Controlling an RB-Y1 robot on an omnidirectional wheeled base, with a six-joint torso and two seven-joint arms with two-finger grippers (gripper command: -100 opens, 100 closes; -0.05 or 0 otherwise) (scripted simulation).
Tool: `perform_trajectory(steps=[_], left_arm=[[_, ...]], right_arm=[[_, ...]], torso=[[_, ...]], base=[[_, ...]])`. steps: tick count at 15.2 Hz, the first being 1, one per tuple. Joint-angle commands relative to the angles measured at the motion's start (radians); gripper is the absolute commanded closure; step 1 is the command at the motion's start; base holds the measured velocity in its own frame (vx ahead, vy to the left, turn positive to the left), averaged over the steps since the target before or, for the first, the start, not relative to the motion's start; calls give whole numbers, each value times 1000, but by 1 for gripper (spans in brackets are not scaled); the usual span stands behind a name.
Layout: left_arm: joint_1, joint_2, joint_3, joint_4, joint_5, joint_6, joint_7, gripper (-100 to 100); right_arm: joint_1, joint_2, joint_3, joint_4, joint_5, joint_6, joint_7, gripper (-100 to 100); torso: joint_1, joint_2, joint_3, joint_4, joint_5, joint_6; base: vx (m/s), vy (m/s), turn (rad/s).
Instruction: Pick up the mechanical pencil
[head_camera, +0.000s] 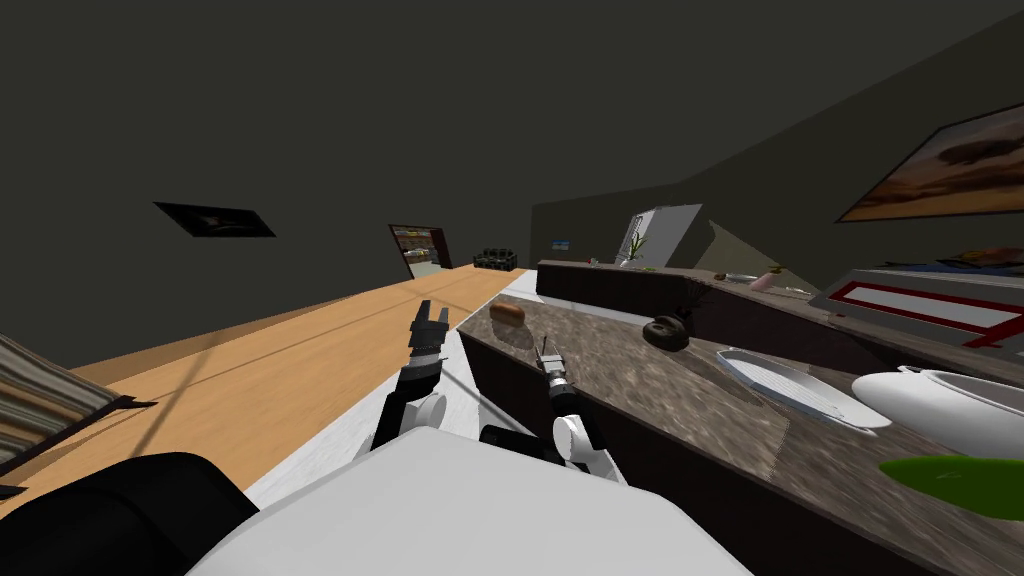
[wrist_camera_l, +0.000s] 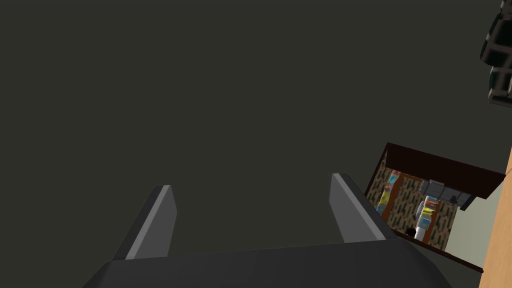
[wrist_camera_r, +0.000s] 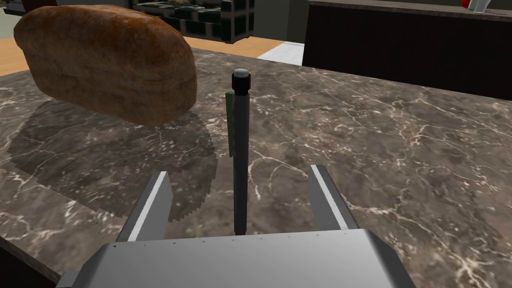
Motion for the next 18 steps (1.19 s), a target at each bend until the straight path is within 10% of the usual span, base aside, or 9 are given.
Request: perform_trajectory(steps=[1,5,6,18], left_arm=[[0,0,0,0,0,0,0,0],[0,0,0,0,0,0,0,0],[0,0,0,0,0,0,0,0],[0,0,0,0,0,0,0,0]], right_arm=[[0,0,0,0,0,0,0,100],[0,0,0,0,0,0,0,100],[-3,-29,7,6,-1,-13,-20,-100],[-36,-268,64,72,-27,-143,-205,-100]], torso=[[0,0,0,0,0,0],[0,0,0,0,0,0],[0,0,0,0,0,0],[-10,10,6,2,-2,0]], base=[[0,0,0],[0,0,0],[-45,-38,195],[-155,-121,317]])
